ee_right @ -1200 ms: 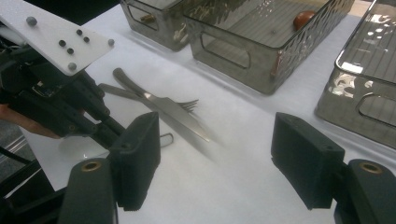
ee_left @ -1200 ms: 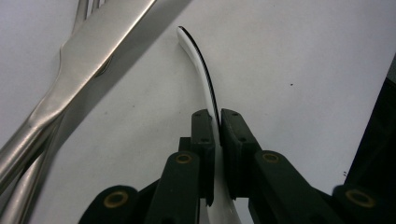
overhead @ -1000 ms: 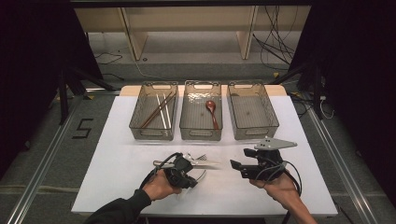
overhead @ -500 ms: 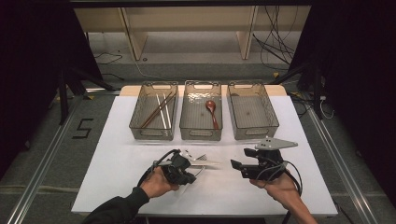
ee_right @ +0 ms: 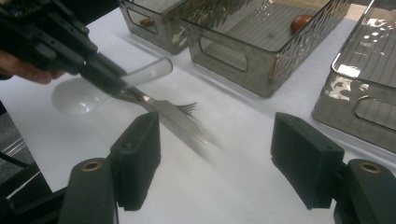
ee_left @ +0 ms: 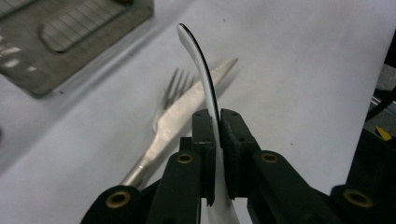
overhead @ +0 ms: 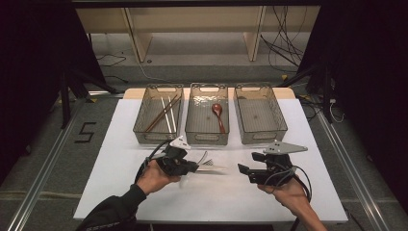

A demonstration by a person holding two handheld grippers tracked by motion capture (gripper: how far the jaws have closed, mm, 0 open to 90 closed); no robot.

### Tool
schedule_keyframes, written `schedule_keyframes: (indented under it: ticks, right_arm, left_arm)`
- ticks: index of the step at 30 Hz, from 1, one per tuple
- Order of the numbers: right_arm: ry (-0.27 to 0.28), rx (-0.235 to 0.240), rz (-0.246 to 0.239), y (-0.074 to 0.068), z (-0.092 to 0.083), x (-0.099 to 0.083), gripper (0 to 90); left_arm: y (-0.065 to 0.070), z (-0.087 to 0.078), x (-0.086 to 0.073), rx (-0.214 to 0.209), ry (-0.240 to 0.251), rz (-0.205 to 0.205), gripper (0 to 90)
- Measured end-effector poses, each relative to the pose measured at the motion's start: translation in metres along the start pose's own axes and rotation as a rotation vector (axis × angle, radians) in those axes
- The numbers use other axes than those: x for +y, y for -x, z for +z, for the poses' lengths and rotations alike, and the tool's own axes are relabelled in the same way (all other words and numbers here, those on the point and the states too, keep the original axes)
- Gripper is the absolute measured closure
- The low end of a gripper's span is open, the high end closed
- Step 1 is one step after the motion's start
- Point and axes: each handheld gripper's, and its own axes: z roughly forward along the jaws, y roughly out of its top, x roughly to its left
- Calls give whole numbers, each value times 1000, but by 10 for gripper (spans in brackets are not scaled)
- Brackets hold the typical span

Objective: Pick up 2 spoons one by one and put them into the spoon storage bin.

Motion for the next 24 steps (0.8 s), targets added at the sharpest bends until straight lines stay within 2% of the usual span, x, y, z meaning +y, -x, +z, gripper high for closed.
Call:
schedule_keyframes:
  ticks: [7, 14, 24]
  right_arm:
    - [11, 1, 6, 0, -2, 0, 339]
    - [24, 1, 7, 0, -2, 0, 331]
    - [42, -1, 23, 1, -1, 1, 257]
  left_arm:
    - [-15, -12, 15, 27, 66, -10, 842]
    - [-26, -12, 32, 54, 98, -9, 841]
    - [-47, -12, 53, 93, 148, -27, 841]
